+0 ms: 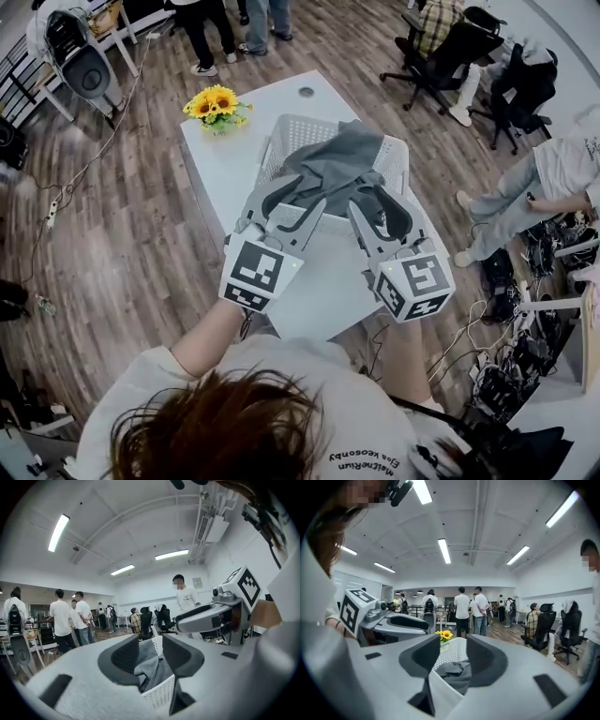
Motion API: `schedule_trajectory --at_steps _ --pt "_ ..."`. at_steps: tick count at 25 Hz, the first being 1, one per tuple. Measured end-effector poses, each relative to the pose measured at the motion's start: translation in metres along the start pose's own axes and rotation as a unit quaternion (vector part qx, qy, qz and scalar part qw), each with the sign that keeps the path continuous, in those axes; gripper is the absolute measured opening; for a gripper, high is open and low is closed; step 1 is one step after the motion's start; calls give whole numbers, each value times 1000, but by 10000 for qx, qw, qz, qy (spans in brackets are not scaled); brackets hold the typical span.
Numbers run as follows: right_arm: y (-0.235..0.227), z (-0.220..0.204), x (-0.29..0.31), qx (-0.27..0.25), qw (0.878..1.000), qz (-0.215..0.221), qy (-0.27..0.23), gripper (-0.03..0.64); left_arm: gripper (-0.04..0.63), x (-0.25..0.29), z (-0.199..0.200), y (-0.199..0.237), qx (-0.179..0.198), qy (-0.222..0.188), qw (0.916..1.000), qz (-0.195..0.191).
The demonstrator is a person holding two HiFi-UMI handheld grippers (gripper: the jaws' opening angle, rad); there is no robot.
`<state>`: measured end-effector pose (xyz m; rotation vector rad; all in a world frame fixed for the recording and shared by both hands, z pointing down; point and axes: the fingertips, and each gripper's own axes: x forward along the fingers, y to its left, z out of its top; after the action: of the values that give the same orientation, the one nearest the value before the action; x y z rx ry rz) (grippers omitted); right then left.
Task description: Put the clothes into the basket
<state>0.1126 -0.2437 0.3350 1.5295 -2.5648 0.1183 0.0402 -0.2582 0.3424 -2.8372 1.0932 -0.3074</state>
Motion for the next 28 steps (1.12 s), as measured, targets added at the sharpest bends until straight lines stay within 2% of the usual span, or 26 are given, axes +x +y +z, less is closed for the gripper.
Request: schedule_trajectory --at_steps 2,5,7,13,20,28 --pt "7 -6 -7 -60 9996 -241 -108 89 114 -8 -5 -8 -23 14 9999 119" --pt "22 -11 -19 -120 9987 -454 -208 36 32 -24 -10 -21 -27 55 9997 245" --pt "35 -14 -31 -154 9980 -551 -272 27 12 -36 -13 -32 -48 76 9997 247" --pt "76 -29 -67 -82 9967 -695 -406 15 11 -70 -29 -68 -125 199 9995 213" --pt "122 -58 -92 -60 9983 -526 -242 14 11 -102 -57 -95 -392 453 9981 134" --pt "137 -61 -108 -44 9980 -561 -287 14 11 -119 -59 -104 -391 431 9983 100"
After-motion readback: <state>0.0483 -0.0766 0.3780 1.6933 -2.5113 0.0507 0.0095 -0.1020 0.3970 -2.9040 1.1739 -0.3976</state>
